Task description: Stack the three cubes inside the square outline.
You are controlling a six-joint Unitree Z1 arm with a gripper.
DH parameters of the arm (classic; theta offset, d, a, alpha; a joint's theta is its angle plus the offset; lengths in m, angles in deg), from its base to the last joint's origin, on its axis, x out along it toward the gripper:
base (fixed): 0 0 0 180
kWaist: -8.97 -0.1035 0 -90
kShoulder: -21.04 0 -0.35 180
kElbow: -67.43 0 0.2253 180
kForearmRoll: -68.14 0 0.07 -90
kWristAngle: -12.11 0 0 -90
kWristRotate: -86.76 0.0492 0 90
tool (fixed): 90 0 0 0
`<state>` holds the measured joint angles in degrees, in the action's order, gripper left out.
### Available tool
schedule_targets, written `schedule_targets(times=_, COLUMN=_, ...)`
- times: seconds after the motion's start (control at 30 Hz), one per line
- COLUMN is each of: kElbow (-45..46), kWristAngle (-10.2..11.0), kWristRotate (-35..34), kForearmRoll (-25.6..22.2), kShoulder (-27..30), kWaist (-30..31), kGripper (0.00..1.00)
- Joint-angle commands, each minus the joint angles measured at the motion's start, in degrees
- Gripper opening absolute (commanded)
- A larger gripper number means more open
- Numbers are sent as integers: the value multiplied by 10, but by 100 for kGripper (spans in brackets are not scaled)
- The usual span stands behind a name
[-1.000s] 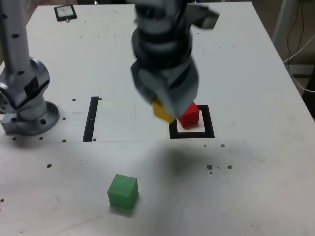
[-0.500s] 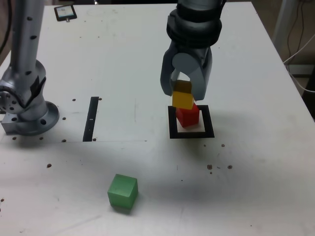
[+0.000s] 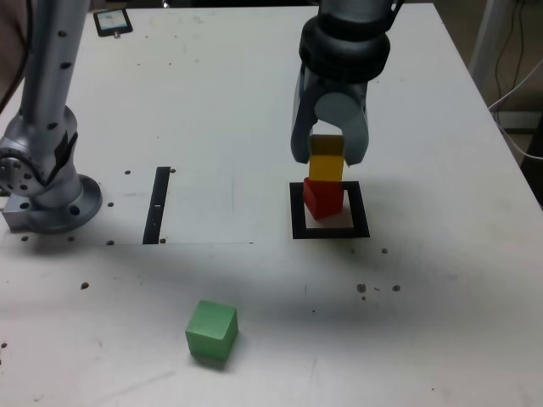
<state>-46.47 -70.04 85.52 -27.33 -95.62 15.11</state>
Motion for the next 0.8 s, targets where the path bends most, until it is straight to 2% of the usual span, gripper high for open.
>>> schedule_targets(times=0.0, kElbow=8, kWristAngle=-1, kWristRotate=1, kForearmRoll=2, kShoulder=-3, kWaist=-1, kGripper=23)
schedule_targets(times=0.47, kElbow=25, kWristAngle=-3, kWristRotate=4, kForearmRoll=22, kShoulder=-5, kWaist=-5, kGripper=26)
schedule_targets(times=0.77, kElbow=25, kWristAngle=8, kWristRotate=4, kForearmRoll=32, kShoulder=-8, kWaist=-5, kGripper=39)
